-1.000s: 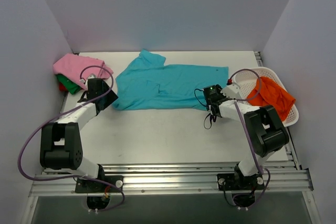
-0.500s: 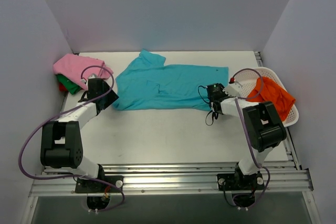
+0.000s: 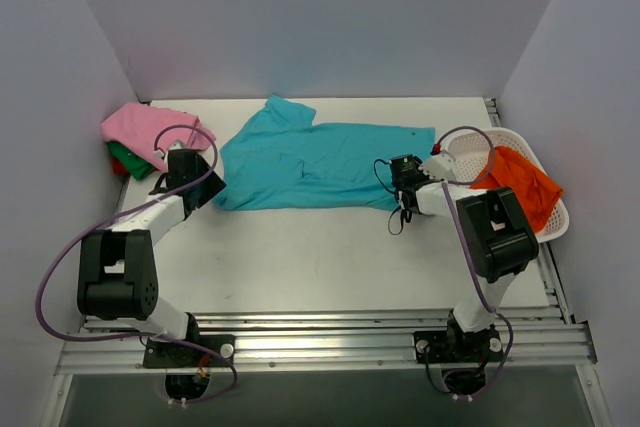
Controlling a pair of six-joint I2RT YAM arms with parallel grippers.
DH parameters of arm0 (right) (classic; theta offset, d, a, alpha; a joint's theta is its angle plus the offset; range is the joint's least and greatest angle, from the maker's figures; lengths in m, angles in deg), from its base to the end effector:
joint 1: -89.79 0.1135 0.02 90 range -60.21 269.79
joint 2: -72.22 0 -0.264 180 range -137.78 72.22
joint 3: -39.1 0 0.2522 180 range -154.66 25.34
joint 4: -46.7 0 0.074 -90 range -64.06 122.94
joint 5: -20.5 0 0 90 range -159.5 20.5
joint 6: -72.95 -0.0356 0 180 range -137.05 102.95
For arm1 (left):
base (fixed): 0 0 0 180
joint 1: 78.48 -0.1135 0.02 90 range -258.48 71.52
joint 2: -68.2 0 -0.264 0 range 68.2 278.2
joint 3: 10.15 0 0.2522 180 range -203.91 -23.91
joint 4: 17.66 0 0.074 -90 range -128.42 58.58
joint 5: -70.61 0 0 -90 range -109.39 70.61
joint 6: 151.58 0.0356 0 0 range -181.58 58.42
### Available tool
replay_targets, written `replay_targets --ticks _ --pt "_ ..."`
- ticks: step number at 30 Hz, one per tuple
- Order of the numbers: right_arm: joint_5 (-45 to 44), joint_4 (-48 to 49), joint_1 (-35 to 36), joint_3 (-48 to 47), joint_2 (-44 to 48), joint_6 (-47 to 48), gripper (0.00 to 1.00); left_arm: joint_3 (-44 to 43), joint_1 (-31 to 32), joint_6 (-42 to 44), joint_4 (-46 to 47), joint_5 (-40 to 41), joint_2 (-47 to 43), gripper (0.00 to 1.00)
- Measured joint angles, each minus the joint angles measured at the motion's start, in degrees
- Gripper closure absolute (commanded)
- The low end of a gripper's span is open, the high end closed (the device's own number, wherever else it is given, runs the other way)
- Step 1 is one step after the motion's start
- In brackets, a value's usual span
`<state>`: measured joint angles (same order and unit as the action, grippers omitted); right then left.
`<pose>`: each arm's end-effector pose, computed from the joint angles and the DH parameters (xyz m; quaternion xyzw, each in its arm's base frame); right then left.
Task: Fold and stack the t-shirts
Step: Fold the tshirt
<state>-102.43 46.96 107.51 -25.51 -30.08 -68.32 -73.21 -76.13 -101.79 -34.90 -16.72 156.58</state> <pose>0.3472 0.0906 0.1541 0.3683 0.7870 0.0311 0.4939 0.3210 -0.0115 0.1954 -0.3058 0.8627 -0.1261 0.3825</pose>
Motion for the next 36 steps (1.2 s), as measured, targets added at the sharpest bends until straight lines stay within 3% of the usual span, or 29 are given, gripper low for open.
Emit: replay_targets --ticks 16,26,36 --pt "-1.3 0.3 -0.5 -3.0 -1.6 0.7 0.49 0.0 0.0 0.2 0.2 0.0 0.7 0.44" --pt "-1.5 0.7 -6.2 -10.0 -7.1 2.0 0.47 0.0 0.0 0.4 0.2 0.3 0.8 0.45" --pt "0.4 -1.5 -8.3 -20.0 -7.5 5.0 0.22 -4.6 0.0 0.4 0.4 -0.4 2.7 0.43"
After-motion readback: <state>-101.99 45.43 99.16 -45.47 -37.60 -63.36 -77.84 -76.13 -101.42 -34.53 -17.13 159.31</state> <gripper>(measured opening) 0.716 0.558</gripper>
